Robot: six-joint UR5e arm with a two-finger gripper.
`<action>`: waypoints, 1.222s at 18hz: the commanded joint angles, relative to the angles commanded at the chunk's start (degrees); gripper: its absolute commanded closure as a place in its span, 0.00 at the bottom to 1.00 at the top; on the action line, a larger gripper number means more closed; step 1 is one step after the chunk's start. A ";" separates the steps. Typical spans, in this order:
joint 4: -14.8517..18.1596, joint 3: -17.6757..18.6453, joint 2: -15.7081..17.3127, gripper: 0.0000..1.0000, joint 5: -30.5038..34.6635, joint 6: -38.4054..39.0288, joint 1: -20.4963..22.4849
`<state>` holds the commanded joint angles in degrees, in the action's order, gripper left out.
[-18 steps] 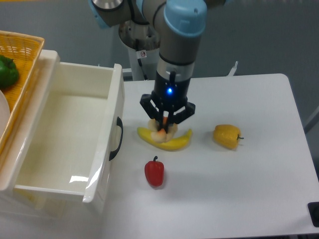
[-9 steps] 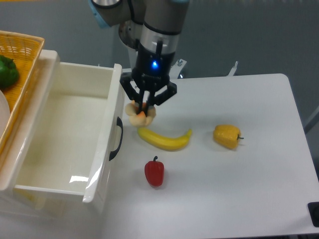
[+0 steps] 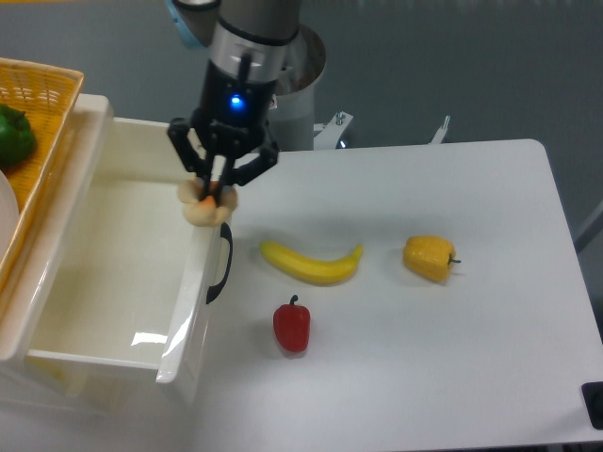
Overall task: Place the round bread in the upper white drawer
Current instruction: 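Lift the bread roll and carry it over the open white drawer, then open the gripper to drop the bread roll into the drawer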
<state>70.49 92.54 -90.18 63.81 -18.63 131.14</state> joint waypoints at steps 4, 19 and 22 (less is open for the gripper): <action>0.09 0.45 -0.79 0.92 0.09 0.00 -2.21; 0.09 0.45 -3.07 0.79 0.17 -0.09 -5.37; 0.00 0.54 -3.16 0.66 0.17 -0.17 -5.72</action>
<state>70.49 93.08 -93.34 63.98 -18.81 125.42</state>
